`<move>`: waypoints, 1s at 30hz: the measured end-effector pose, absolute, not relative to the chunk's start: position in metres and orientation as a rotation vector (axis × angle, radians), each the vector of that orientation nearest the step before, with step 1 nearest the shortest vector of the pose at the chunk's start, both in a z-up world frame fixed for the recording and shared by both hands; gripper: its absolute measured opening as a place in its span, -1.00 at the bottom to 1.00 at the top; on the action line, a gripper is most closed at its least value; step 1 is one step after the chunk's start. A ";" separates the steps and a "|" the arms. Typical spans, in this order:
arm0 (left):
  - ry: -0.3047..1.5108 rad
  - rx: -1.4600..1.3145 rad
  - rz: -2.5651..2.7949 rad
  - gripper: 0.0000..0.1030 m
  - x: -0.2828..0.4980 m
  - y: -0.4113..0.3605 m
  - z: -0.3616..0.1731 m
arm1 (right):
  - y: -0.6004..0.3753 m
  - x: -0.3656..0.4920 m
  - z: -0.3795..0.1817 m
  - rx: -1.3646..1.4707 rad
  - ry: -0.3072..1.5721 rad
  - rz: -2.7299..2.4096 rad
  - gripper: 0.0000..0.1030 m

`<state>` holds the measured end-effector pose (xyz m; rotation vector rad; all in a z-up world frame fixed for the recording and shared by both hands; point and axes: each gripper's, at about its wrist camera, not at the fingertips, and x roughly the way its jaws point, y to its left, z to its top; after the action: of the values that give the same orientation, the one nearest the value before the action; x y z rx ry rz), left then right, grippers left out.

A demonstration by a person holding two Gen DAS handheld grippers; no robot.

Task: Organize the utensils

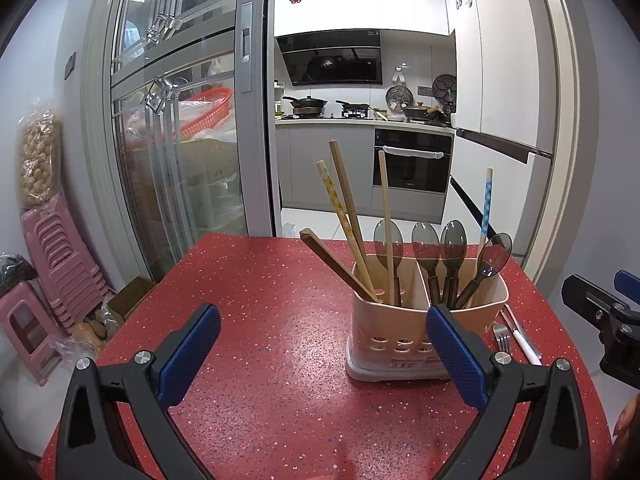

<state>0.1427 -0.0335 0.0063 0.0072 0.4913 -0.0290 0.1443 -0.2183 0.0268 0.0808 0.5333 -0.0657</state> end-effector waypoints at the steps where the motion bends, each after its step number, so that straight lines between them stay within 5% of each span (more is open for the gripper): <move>1: 0.491 0.008 -0.030 1.00 0.143 -0.034 0.007 | -0.218 0.144 0.027 0.081 0.533 -0.066 1.00; 30: 0.491 0.012 -0.048 1.00 0.143 -0.031 0.009 | -0.218 0.143 0.029 0.077 0.530 -0.067 1.00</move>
<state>0.1431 -0.0313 0.0087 0.0120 0.4907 -0.0476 0.1433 -0.2180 0.0289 0.0771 0.5303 -0.0668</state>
